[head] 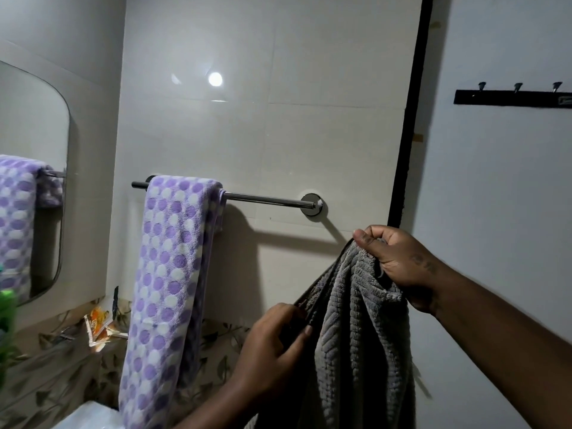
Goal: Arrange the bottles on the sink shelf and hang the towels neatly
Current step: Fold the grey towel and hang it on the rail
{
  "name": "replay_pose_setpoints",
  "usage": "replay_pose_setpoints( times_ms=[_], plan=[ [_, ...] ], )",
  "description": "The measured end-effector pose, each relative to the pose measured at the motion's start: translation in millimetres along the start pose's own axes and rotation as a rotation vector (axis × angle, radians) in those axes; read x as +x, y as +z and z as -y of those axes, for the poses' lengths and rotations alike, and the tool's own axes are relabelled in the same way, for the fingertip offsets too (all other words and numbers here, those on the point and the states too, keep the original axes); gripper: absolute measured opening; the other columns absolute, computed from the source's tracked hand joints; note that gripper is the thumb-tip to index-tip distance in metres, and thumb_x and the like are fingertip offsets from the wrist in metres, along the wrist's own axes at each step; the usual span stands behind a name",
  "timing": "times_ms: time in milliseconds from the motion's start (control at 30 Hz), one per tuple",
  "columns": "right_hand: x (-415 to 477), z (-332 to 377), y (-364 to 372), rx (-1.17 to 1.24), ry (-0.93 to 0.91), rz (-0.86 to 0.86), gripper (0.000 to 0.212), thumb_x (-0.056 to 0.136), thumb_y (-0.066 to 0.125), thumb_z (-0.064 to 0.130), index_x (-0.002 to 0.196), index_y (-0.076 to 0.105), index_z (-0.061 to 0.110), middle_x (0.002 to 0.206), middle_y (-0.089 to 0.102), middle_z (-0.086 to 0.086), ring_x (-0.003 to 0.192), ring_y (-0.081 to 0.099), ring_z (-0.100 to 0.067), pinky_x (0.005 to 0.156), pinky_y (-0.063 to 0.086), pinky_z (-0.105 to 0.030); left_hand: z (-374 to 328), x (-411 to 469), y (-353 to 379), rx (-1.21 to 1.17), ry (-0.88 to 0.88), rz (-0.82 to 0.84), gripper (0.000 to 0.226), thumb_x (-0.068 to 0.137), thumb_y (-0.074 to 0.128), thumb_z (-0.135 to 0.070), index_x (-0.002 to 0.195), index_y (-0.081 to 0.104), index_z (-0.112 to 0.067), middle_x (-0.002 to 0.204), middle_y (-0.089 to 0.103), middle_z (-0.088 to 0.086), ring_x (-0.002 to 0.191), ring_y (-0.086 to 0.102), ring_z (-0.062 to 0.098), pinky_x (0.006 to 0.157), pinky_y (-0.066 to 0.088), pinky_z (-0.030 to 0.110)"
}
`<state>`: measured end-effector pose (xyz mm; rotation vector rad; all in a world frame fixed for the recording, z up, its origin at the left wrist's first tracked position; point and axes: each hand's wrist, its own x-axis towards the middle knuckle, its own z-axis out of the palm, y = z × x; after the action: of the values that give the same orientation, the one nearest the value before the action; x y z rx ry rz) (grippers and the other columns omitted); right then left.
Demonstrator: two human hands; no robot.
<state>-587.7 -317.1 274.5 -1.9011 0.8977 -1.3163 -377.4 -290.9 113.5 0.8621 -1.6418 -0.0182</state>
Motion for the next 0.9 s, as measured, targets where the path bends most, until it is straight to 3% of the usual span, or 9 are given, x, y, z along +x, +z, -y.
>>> replay_pose_setpoints(
  times_ms=[167,300,400,433,533,600,733,833,900],
  plan=[
    [-4,-3,-20,-0.052,0.076,0.022,0.033,0.094,0.065,0.039,0.085,0.059,0.008,0.080,0.048,-0.014,0.071,0.040,-0.026,0.063,0.036,-0.039,4,-2,-3,0.032,-0.052,-0.143,0.018,0.098,0.053,-0.039,0.087,0.055,-0.024,0.077,0.056,-0.012,0.071,0.055,0.006,0.065,0.047,0.031],
    [-8,-5,-34,-0.201,0.090,0.006,0.032,0.090,0.073,0.036,0.080,0.060,0.008,0.071,0.053,-0.015,0.056,0.047,-0.027,0.055,0.043,-0.034,8,1,-1,0.019,-0.127,-0.147,0.014,0.092,0.064,-0.024,0.083,0.053,-0.024,0.073,0.060,-0.010,0.067,0.056,0.010,0.063,0.049,0.038],
    [-10,-1,-42,-0.640,-0.019,-0.053,0.018,0.080,0.084,0.030,0.091,0.071,0.025,0.089,0.073,0.010,0.084,0.069,-0.020,0.075,0.052,-0.032,2,7,-3,-0.015,-0.156,-0.117,0.025,0.090,0.067,-0.008,0.084,0.050,-0.024,0.070,0.060,-0.007,0.064,0.053,0.012,0.062,0.047,0.036],
    [-12,1,-39,-0.717,-0.039,-0.035,0.028,0.078,0.086,0.030,0.101,0.072,0.033,0.094,0.071,0.020,0.090,0.068,-0.013,0.079,0.051,-0.027,-3,11,-3,-0.006,-0.150,-0.097,0.028,0.091,0.066,-0.005,0.085,0.049,-0.026,0.071,0.060,-0.008,0.063,0.051,0.009,0.062,0.046,0.035],
    [-19,8,-14,-0.653,-0.052,0.225,0.060,0.073,0.090,0.030,0.127,0.066,0.043,0.091,0.068,0.026,0.083,0.063,0.007,0.076,0.045,-0.008,-28,27,0,0.006,-0.066,0.002,0.027,0.095,0.064,-0.010,0.090,0.045,-0.029,0.073,0.058,-0.010,0.065,0.049,0.010,0.063,0.046,0.035],
    [-20,0,7,-0.513,-0.013,0.435,0.066,0.078,0.087,0.023,0.136,0.061,0.037,0.115,0.073,0.019,0.104,0.063,0.013,0.090,0.045,-0.004,-42,38,2,-0.022,-0.027,0.069,0.028,0.096,0.063,-0.008,0.093,0.044,-0.028,0.076,0.061,-0.012,0.070,0.058,0.011,0.061,0.047,0.033],
    [-18,-12,20,-0.390,-0.038,0.421,0.021,0.085,0.082,0.024,0.105,0.080,0.022,0.100,0.079,0.000,0.093,0.073,-0.010,0.083,0.056,-0.028,-46,45,1,-0.015,-0.052,0.088,0.031,0.096,0.059,-0.006,0.099,0.042,-0.032,0.080,0.066,-0.004,0.071,0.061,0.021,0.061,0.051,0.044],
    [-16,-20,22,-0.527,-0.080,0.334,0.009,0.087,0.079,0.032,0.086,0.079,0.023,0.086,0.077,-0.001,0.086,0.073,-0.023,0.082,0.058,-0.045,-46,32,1,0.015,-0.025,0.103,0.026,0.099,0.060,-0.018,0.101,0.040,-0.035,0.083,0.062,-0.009,0.069,0.055,0.009,0.061,0.047,0.031],
    [-16,-24,26,-0.581,-0.123,0.252,0.010,0.088,0.077,0.033,0.081,0.077,0.025,0.080,0.076,0.003,0.081,0.072,-0.017,0.082,0.059,-0.045,-42,22,1,0.028,-0.018,0.104,0.026,0.097,0.060,-0.021,0.105,0.039,-0.035,0.090,0.061,-0.010,0.074,0.056,0.009,0.066,0.048,0.033]
  ],
)
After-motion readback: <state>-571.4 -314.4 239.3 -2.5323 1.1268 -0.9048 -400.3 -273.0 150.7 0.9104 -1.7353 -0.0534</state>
